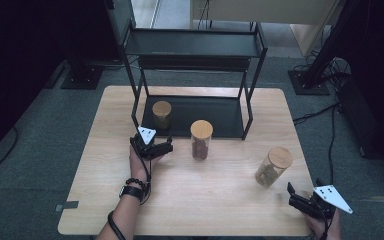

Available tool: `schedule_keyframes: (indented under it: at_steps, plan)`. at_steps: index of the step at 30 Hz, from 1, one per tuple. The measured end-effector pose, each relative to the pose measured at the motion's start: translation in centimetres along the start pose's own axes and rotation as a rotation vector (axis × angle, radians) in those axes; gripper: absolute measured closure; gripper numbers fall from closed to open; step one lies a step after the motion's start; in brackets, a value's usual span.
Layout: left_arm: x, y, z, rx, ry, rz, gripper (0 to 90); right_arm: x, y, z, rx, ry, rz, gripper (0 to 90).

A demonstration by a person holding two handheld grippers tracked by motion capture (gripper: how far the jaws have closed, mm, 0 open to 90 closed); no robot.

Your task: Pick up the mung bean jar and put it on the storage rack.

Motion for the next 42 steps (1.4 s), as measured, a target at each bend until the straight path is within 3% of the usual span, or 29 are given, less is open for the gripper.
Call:
schedule_keyframes:
  at_steps: [42]
  plan:
    - [4.5,0.4,1.9,0.013,-0.017,0.029,0.0,0.0,0.1,0.0,0.014,0.002,0.013,2.7]
Point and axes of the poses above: each handheld gripper's, and its own axes: x roughly backward along the jaws, z roughly out of its underside, y roughly to its left, the point moved 8 cm from there along -x, roughly forward along the jaws, and after that the axes turned 2 degrees about x, right-handed, at the moved point
